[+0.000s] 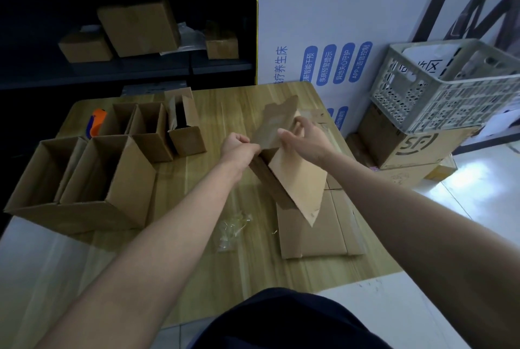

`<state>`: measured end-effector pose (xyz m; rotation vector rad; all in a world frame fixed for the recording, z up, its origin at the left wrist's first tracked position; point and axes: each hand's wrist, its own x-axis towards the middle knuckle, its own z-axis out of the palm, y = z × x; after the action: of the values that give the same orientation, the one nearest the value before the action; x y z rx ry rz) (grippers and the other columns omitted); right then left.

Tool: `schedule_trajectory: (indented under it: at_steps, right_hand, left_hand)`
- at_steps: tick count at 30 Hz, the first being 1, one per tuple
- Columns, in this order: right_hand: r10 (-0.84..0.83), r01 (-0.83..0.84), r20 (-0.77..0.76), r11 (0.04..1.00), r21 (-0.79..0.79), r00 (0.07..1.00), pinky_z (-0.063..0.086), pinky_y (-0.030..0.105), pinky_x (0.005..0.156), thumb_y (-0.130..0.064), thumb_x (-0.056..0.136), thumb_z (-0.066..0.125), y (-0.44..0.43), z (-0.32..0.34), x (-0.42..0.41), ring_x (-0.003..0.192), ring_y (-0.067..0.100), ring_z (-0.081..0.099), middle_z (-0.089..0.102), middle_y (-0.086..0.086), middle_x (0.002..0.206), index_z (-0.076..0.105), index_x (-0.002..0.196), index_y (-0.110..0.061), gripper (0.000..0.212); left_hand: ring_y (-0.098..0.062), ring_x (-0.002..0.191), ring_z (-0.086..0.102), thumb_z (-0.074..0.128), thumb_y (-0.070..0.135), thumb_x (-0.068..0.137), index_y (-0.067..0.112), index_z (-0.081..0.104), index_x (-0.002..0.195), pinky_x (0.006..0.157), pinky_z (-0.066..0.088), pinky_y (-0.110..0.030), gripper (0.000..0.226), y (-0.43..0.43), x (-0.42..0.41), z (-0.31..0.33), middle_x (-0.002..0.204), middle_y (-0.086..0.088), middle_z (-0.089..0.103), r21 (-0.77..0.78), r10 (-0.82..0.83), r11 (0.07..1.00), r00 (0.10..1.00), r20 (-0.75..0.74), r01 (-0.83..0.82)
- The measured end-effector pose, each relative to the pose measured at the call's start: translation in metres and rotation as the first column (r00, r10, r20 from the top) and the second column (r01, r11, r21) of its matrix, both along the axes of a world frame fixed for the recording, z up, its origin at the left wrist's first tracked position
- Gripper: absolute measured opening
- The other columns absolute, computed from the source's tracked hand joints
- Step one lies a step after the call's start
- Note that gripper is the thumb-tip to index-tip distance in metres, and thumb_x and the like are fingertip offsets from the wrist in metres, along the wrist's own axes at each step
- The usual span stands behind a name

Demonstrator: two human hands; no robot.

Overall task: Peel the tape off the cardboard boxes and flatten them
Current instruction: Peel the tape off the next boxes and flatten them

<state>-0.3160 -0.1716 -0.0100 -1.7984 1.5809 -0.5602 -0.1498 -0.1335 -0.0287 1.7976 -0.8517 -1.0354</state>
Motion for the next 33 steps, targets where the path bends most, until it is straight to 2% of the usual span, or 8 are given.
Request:
schedule_trajectory:
  at_steps: [4,6,10,15,19,21,27,33]
  right_hand:
    - [-0.210,0.210,-0.009,0.977,-0.046,0.978,0.025,0.054,0.111,-0.064,0.078,0.058,-0.013,0.002,-0.014,0.139,0.033,0.022,0.027,0.008,0.151,0.017,0.149,-0.019,0.094]
    - [-0.292,0.292,0.004,0.957,-0.010,0.957,0.026,0.056,0.110,-0.064,0.075,0.060,-0.022,0.001,-0.024,0.137,0.033,0.025,0.031,0.008,0.149,0.018,0.148,-0.018,0.096]
    - [-0.394,0.355,-0.271,0.917,-0.181,0.878,0.019,0.051,0.110,-0.057,0.068,0.072,-0.029,-0.002,-0.038,0.137,0.035,0.020,0.023,0.010,0.150,0.013,0.147,-0.018,0.106]
    - [-0.079,0.009,-0.549,0.992,-0.129,0.832,0.008,0.057,0.113,-0.064,0.069,0.066,-0.022,-0.011,-0.031,0.140,0.033,0.014,0.028,0.009,0.149,0.034,0.140,-0.023,0.088]
    - [0.103,-0.177,-0.584,0.982,-0.070,0.805,-0.008,0.057,0.111,-0.061,0.078,0.061,-0.025,-0.011,-0.026,0.144,0.032,-0.011,0.002,0.005,0.158,0.022,0.148,-0.025,0.088]
    - [0.188,-0.253,-0.579,0.967,-0.033,0.793,-0.008,0.054,0.113,-0.058,0.081,0.060,-0.026,-0.010,-0.024,0.145,0.028,-0.010,0.003,0.004,0.159,0.018,0.150,-0.022,0.089]
    - [0.380,-0.344,-0.518,0.923,0.169,0.766,-0.013,0.045,0.112,-0.066,0.067,0.068,-0.028,-0.016,-0.023,0.143,0.024,-0.020,-0.014,0.003,0.159,-0.003,0.152,-0.021,0.120]
    - [0.419,-0.376,-0.504,0.907,0.191,0.755,-0.014,0.042,0.112,-0.066,0.064,0.070,-0.032,-0.022,-0.020,0.143,0.021,-0.019,-0.014,0.002,0.159,-0.007,0.151,-0.019,0.125]
  left_hand:
    - [-0.011,0.082,0.052,0.069,0.008,0.068,0.013,0.052,0.098,0.065,0.043,-0.024,0.034,0.003,-0.009,0.009,0.097,0.000,0.055,-0.133,-0.154,0.978,0.985,0.082,0.164]
    - [-0.014,0.085,0.051,0.068,0.006,0.068,0.015,0.051,0.093,0.067,0.043,-0.025,0.032,0.004,-0.011,0.010,0.101,-0.002,0.053,-0.172,-0.209,0.957,0.965,0.157,0.235]
    - [-0.013,0.086,0.049,0.066,0.003,0.068,0.017,0.050,0.089,0.068,0.038,-0.017,0.030,0.008,-0.016,0.000,0.103,-0.002,0.050,-0.173,-0.291,0.913,0.888,0.356,0.369]
    - [-0.003,0.082,0.048,0.066,0.001,0.072,0.020,0.049,0.087,0.060,0.041,-0.008,0.030,0.015,-0.013,-0.017,0.097,0.008,0.042,-0.100,-0.399,0.865,0.794,0.458,0.492]
    - [-0.011,0.093,0.050,0.065,0.003,0.074,0.017,0.053,0.091,0.075,0.041,-0.014,0.025,0.014,-0.003,-0.018,0.107,0.004,0.045,-0.069,-0.435,0.851,0.773,0.462,0.521]
    - [-0.012,0.098,0.051,0.065,0.004,0.076,0.017,0.055,0.093,0.076,0.039,-0.012,0.023,0.013,0.000,-0.016,0.110,0.004,0.046,-0.045,-0.462,0.837,0.749,0.475,0.545]
    - [-0.005,0.095,0.045,0.062,0.015,0.088,0.016,0.063,0.089,0.076,0.033,-0.012,0.001,0.015,0.006,-0.017,0.104,0.007,0.053,-0.019,-0.378,0.821,0.569,0.730,0.570]
    - [-0.011,0.089,0.044,0.057,0.011,0.091,0.008,0.067,0.084,0.083,0.046,-0.026,0.013,0.012,-0.001,-0.014,0.088,-0.001,0.056,-0.007,-0.324,0.778,0.412,0.852,0.628]
